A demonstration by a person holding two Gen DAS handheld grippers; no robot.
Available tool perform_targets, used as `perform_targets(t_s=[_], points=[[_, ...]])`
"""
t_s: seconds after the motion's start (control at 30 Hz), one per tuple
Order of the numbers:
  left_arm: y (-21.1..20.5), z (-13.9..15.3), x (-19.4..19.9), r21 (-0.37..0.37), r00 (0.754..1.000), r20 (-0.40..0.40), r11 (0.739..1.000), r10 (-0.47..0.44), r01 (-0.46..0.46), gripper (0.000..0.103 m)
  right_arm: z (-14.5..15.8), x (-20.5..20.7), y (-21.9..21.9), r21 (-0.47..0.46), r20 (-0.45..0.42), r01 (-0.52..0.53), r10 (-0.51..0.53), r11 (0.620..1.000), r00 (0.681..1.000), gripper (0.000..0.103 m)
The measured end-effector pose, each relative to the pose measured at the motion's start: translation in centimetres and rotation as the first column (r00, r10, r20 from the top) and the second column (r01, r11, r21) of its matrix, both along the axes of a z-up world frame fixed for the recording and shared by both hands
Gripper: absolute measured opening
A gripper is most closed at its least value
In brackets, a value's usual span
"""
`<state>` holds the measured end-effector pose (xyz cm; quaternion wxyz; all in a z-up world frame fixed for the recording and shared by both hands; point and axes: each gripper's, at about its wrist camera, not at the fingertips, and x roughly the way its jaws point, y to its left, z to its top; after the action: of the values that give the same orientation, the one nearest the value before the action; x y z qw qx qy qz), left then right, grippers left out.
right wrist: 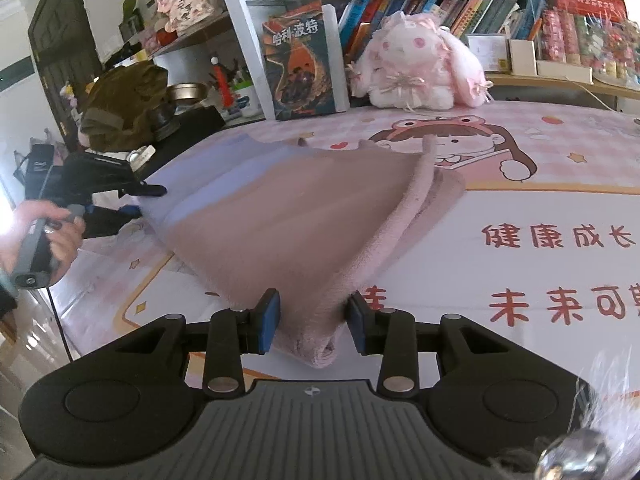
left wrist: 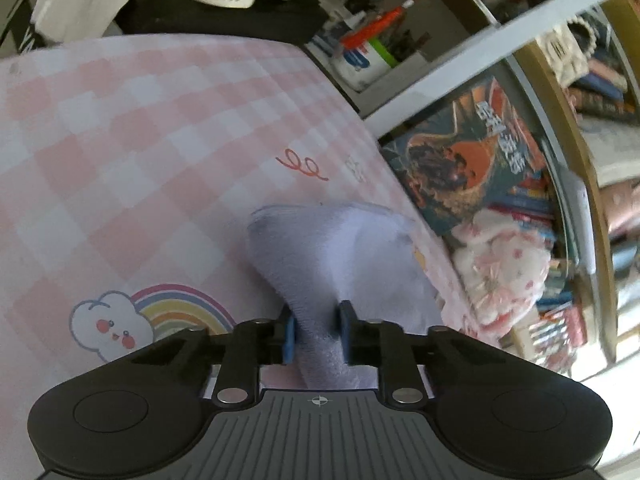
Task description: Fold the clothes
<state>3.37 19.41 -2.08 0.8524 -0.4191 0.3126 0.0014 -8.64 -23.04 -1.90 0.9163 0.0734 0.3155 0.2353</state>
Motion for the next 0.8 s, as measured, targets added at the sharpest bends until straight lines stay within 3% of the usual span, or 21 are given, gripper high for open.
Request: perform_targets(t_s=[0.07,0.13,0.17,0.27,0.37,0.47,0.53,0.6,0.67,0.8], points=[[-0.2,0.2,-0.3,-0.006,1.000,0.027,1.000,0.009,-0.008,0.008,0.0,0.0,0.0,-0.001,-0.002,0.002,-0.002,1.000,1.000,0.036],[-2.4,2.9,-1.7,0.158,0.987,0.143,0.986,-0.067,0.044,0.008,-0.1,-0.1,0.1,-0.002,-0.004,0.005,-0.005,1.000,1.000,0.036],[-3.6,4.2,-2.4,0.252,0.974,0.191,0.965,-0.124,0.073,0.009,-0.1,-0.1,0.1,-0.002,-0.005,0.007,-0.007,1.000,1.000,0.036],[-6.1,5.8,-3.4,0.414,0.931,0.247,0.898,-0.269,0.150,0.014,-0.1,0.0,0.1,0.001,-0.007,0.009,-0.009,1.000,1.000,0.036],[-5.3,4.5,-2.2,0.349,0.955,0.184,0.923,-0.234,0.159,0.015,-0.1,0.1,0.3,-0.006,-0.007,0.009,-0.009,1.000,1.000,0.036],[-3.3,3.2,-1.2,0.220,0.979,0.143,0.969,-0.148,0.114,0.015,-0.1,0.1,0.2,-0.005,-0.009,0.009,-0.009,1.000,1.000,0.036],[-2.2,2.4,-0.9,0.139,0.986,0.124,0.986,-0.112,0.095,0.020,0.0,0.1,0.2,-0.005,-0.011,0.009,-0.009,1.000,1.000,0.036],[-1.5,1.6,-0.5,0.073,0.990,0.102,0.993,-0.096,0.089,0.029,0.0,0.1,0.3,-0.007,-0.012,0.009,-0.009,1.000,1.000,0.036],[-0.6,0.7,-0.2,-0.005,0.994,0.080,0.998,-0.068,0.069,0.048,0.0,0.1,0.2,-0.006,-0.013,0.008,-0.008,1.000,1.000,0.036],[0.8,-1.5,0.5,-0.181,0.999,0.054,0.983,0.005,0.005,0.051,0.1,0.2,0.2,-0.004,-0.015,0.008,-0.008,1.000,1.000,0.036]])
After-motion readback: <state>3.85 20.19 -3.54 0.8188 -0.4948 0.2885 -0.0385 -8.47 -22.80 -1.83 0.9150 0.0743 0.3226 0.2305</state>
